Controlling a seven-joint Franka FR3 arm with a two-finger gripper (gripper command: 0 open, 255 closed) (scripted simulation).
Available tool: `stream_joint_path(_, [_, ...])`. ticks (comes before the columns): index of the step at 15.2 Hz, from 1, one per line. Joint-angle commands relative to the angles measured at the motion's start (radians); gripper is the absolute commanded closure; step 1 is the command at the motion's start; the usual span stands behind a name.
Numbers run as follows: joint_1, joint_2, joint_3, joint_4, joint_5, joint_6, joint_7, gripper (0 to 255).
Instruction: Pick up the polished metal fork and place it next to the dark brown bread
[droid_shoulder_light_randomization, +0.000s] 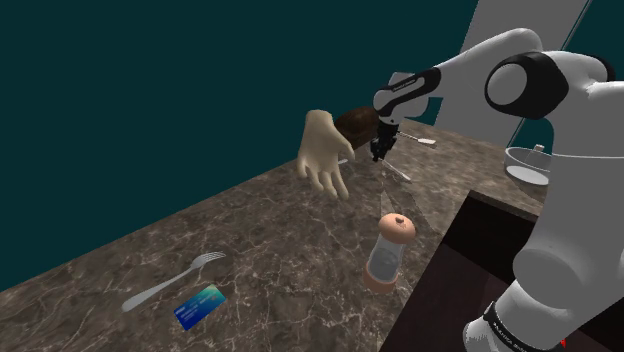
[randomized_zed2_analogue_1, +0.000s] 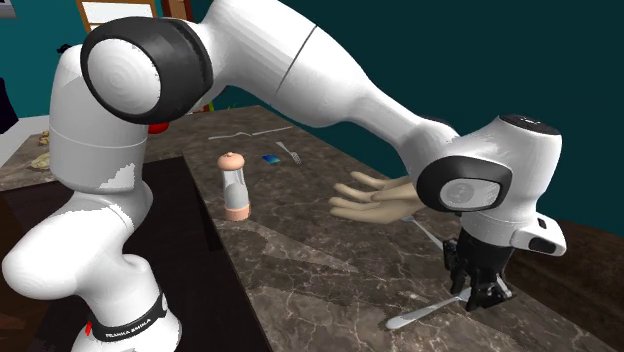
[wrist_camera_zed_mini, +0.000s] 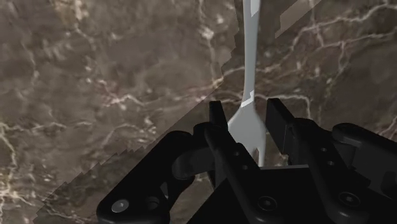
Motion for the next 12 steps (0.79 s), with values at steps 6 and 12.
stream_joint_path(6, [0.000,0.001,0.000,-0.002,0.000,0.004,0.000,255])
stream_joint_path(12, [0.000,0.001,0.000,-0.002,0.000,0.004,0.000,0])
